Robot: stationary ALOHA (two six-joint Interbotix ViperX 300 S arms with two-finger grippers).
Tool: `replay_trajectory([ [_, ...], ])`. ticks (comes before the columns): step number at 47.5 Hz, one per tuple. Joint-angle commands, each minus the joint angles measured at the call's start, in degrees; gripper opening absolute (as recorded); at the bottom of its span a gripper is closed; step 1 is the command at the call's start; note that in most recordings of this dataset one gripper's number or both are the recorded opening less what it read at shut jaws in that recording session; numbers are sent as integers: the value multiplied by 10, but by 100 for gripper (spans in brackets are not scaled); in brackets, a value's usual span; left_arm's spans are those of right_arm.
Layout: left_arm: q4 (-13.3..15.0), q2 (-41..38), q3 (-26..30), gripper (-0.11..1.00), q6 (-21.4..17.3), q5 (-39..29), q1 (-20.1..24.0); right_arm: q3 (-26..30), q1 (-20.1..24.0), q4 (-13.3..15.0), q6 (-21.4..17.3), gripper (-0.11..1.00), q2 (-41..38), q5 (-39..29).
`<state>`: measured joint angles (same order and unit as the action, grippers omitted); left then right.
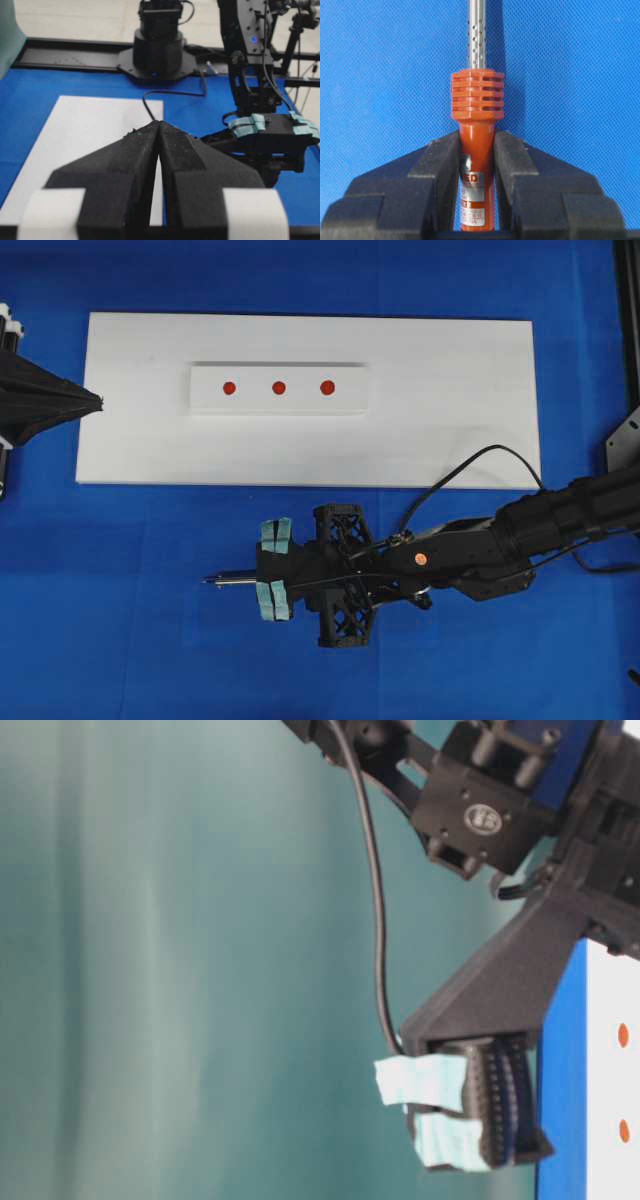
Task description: Touch the tip of the soldering iron to the mark.
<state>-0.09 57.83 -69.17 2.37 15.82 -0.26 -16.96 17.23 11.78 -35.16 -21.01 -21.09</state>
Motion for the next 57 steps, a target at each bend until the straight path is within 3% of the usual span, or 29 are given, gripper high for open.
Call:
replay_trajectory([
  [1,0,-2,6,0,0,4,-1,4,-2,-2,-3,7,4,-3],
  [6,0,-2,6,0,0,4,-1,4,-2,-3,-3,13,4,-7],
  [17,0,0,6,0,1,3,-1,8,-2,0,0,76,4,-21],
  [21,0,1,7,0,0,3,-1,9,-3,0,0,91,5,-26],
  [34,0,2,7,0,1,3,-1,12,-7,3,-2,90,45,-72],
  [49,0,2,7,0,1,4,-1,59,-11,42,-1,90,157,-239],
  [57,0,3,7,0,1,4,-1,83,-10,50,1,90,192,-294],
])
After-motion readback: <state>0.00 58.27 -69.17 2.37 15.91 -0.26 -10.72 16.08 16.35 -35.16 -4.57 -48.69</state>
